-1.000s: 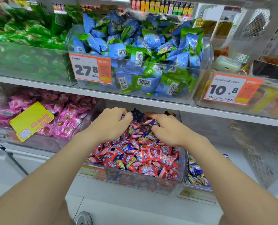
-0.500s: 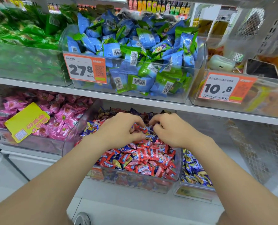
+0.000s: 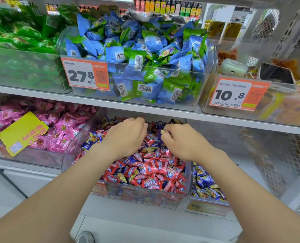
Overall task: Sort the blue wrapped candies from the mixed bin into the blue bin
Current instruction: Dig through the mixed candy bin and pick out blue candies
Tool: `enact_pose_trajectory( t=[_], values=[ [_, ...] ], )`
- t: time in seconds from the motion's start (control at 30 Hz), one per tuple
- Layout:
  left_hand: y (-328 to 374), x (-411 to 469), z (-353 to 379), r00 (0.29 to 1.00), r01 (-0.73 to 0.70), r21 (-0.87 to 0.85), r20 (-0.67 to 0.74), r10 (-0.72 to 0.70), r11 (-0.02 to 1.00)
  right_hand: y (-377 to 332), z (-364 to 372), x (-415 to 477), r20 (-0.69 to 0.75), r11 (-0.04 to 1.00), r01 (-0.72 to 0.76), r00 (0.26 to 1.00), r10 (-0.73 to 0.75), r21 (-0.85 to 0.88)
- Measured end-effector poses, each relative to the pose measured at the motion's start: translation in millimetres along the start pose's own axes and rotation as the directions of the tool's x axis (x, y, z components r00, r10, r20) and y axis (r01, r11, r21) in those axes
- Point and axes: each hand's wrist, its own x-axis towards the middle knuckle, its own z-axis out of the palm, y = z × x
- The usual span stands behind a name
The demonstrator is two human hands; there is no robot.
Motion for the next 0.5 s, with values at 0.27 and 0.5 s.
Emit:
enact_pose_trajectory(
  t=[0.27, 0.5],
  values=[
    [-12.9, 7.7, 0.6, 0.999, 0.036, -0.216, -0.012, -0.04, 0.976, 4.3, 6.4, 6.5, 0.014, 0.996, 0.068, 0.998, -0.068, -0.057],
    [-8.6, -1.2, -1.6, 0.978, -0.061, -0.144, 0.189, 0.088, 0.988, 1.3, 7.6, 17.6, -0.021, 0.996, -0.073, 0.997, 0.072, -0.053]
  ],
)
